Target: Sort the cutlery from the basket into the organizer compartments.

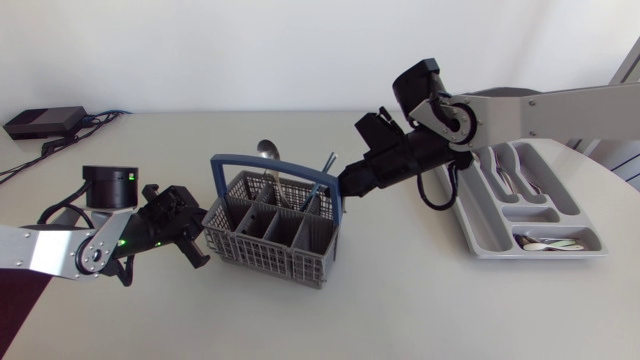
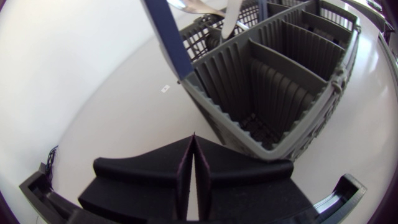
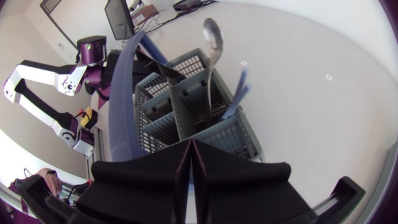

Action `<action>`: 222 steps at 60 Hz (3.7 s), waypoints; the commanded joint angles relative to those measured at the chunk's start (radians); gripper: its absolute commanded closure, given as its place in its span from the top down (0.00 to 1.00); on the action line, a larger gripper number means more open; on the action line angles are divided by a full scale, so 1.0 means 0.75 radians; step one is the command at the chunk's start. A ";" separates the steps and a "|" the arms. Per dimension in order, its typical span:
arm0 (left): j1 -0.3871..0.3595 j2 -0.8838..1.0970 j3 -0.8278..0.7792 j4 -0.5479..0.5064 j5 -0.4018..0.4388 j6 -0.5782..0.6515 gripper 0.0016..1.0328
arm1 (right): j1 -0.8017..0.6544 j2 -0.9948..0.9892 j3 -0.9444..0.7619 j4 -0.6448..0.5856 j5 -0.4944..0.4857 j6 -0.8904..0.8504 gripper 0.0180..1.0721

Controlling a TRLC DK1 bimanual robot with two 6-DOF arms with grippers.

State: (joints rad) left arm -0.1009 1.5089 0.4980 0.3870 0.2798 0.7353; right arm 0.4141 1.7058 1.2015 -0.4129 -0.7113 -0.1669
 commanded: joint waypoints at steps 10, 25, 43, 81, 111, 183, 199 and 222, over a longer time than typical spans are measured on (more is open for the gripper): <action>-0.031 0.115 0.152 0.030 0.016 -0.054 0.03 | 0.104 -0.137 -0.144 -0.055 -0.011 -0.045 0.05; 0.022 0.085 0.173 0.012 0.016 -0.066 0.03 | -0.012 -0.376 -0.264 -0.075 0.104 -0.054 0.05; -0.013 -0.290 -0.034 -0.191 0.044 -0.042 0.03 | -0.180 -0.342 -0.414 0.068 0.241 -0.109 0.05; -0.027 -0.502 -0.016 -0.614 0.144 0.073 0.03 | -0.231 -0.051 -0.317 0.219 0.251 -0.101 0.05; -0.230 -0.492 -0.063 -0.700 0.193 0.065 0.03 | -0.215 -0.047 -0.299 0.191 0.224 -0.090 0.05; -0.105 0.281 0.520 -0.367 0.159 -0.038 0.03 | 0.000 -0.427 -0.540 -0.038 0.140 -0.097 0.05; -0.082 -0.224 0.211 -0.571 0.191 0.104 0.03 | -0.262 -0.256 -0.391 0.029 0.147 -0.094 0.05; -0.389 -0.736 0.029 -1.009 0.191 0.122 0.03 | -0.356 0.160 -0.011 0.131 0.153 0.055 0.05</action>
State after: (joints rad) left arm -0.3531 1.0023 0.5571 -0.3336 0.4152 0.8097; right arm 0.1551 1.7531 1.1297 -0.3264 -0.5983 -0.1658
